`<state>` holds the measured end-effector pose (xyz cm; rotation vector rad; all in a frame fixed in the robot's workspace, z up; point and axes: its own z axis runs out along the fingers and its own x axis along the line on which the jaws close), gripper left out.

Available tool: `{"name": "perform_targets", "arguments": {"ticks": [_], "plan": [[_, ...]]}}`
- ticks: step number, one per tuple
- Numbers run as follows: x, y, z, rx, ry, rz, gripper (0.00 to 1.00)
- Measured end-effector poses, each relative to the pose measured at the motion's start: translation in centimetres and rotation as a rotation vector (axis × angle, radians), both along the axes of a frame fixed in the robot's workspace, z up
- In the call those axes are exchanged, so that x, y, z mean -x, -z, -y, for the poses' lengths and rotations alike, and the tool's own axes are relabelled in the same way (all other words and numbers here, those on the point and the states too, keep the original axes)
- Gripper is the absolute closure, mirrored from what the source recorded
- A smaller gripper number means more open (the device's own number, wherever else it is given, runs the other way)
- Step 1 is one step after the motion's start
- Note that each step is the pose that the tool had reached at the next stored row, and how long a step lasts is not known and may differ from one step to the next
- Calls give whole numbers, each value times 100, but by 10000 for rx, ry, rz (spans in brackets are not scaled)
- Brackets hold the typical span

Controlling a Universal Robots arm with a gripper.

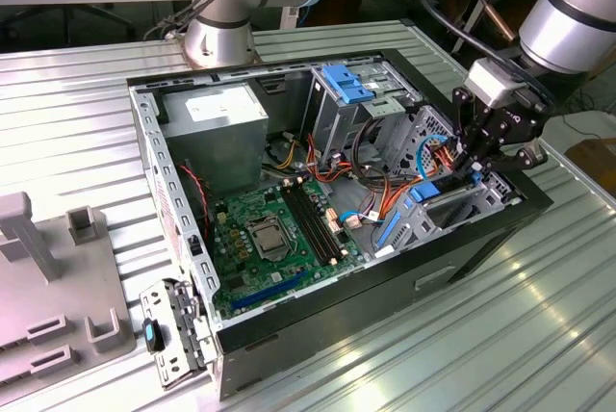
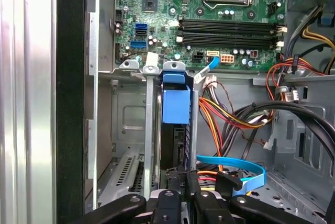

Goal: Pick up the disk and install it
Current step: 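Insert the first disk wire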

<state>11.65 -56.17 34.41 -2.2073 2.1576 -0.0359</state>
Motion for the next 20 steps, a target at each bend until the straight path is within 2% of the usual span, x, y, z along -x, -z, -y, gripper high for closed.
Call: {"name": "perform_targets", "arguments": {"ticks": [14, 20], "plan": [[5, 63, 0, 0, 0, 5, 84], [5, 68, 0, -3, 0, 5, 84]]}}
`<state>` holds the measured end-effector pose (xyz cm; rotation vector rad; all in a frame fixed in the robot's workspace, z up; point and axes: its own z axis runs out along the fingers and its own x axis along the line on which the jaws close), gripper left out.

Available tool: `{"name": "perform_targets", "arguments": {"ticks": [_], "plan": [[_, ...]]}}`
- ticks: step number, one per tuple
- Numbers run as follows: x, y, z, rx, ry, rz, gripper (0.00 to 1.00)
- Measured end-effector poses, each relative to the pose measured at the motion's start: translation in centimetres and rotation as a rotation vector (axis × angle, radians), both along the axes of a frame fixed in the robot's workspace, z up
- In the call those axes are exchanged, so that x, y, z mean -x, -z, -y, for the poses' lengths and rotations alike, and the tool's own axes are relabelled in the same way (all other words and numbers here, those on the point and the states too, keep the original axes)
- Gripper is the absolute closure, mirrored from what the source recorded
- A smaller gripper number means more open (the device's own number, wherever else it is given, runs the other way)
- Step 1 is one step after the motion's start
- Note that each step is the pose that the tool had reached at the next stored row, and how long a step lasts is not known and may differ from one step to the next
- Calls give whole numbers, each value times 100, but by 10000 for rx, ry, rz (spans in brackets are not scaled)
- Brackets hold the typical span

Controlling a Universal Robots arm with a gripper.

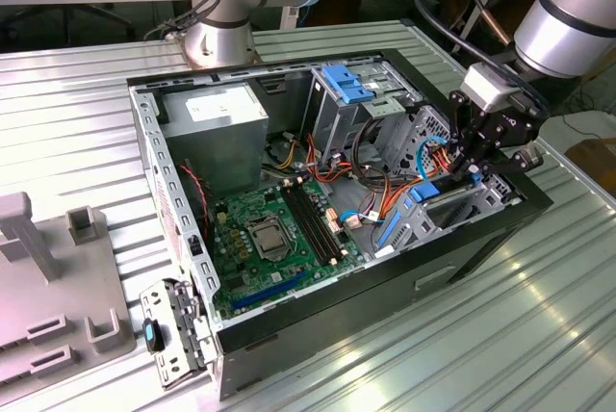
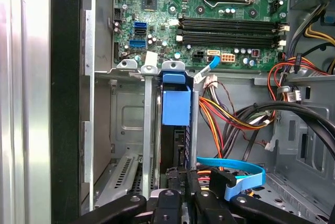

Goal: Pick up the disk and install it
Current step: 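Insert the first disk wire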

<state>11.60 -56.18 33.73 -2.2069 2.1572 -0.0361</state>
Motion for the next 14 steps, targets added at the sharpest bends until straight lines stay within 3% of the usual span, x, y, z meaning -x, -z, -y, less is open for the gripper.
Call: {"name": "perform_targets", "arguments": {"ticks": [6, 7, 14], "plan": [[0, 8, 0, -17, 0, 2, 82], [0, -4, 0, -9, -1, 1, 76], [0, -122, 0, -4, 0, 0, 76]]}}
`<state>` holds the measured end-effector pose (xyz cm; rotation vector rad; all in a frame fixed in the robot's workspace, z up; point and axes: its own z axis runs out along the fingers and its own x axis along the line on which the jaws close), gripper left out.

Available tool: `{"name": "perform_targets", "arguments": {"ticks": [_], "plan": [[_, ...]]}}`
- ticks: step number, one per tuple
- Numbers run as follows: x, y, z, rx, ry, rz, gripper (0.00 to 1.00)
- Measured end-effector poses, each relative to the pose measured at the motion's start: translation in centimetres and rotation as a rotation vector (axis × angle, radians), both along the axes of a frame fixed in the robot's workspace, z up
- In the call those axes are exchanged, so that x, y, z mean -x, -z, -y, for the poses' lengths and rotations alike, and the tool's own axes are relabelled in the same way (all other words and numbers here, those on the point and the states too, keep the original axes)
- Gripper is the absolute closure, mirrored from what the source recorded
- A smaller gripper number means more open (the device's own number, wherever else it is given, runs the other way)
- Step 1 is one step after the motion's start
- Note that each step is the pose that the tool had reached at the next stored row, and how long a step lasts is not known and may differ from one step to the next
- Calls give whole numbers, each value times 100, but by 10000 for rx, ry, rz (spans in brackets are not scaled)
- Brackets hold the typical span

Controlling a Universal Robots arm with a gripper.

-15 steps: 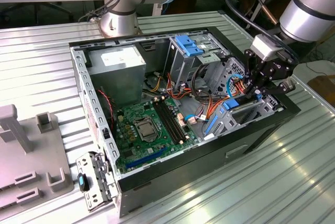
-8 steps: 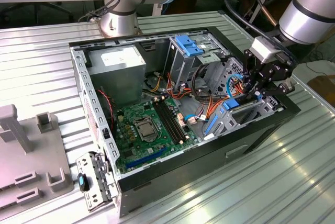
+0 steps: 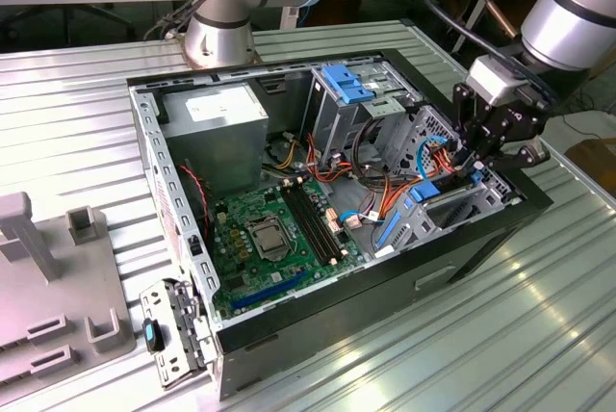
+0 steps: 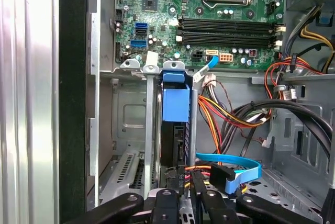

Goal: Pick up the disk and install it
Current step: 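Insert the first disk wire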

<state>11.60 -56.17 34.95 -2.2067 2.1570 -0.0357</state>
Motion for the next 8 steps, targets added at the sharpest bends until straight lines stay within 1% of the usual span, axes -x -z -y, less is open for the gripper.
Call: {"name": "perform_targets", "arguments": {"ticks": [2, 4, 8], "plan": [[0, -2, 0, 2, 0, 0, 78], [0, -2, 0, 2, -1, 0, 89], [0, -2, 0, 1, 0, 0, 89]]}}
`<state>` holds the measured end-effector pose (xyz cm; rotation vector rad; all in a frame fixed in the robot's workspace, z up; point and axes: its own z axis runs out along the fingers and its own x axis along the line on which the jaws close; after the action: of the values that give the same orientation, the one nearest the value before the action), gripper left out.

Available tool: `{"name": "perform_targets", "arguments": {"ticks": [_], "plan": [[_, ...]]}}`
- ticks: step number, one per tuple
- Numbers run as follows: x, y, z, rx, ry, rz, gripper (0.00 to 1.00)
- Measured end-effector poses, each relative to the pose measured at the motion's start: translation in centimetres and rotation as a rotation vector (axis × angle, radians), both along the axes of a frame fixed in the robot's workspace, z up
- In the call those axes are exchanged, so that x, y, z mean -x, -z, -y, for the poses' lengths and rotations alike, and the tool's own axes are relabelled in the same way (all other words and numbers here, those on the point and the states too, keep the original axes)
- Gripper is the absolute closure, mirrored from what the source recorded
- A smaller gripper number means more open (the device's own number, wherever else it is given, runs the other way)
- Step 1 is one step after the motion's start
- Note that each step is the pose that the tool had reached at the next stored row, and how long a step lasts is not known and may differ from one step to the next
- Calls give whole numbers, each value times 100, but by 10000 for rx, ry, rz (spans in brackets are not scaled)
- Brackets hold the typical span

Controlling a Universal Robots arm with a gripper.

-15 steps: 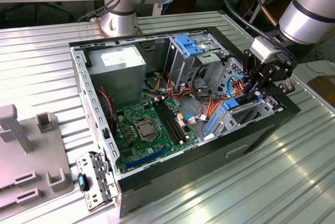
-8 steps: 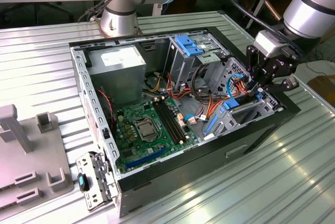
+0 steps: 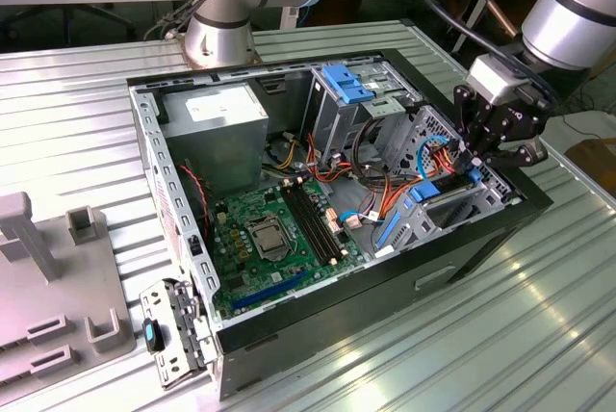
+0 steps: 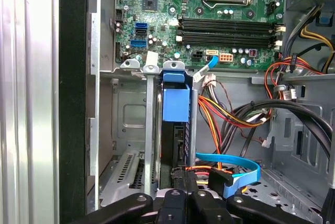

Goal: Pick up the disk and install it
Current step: 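Insert the first disk wire, then insert the second disk wire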

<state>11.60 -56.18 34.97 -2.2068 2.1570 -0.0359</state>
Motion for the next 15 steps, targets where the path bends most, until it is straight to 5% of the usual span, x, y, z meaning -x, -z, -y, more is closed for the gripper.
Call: {"name": "perform_targets", "arguments": {"ticks": [9, 15], "plan": [[0, -3, 0, 0, 0, 0, 89], [0, -224, 0, 0, 0, -1, 89]]}}
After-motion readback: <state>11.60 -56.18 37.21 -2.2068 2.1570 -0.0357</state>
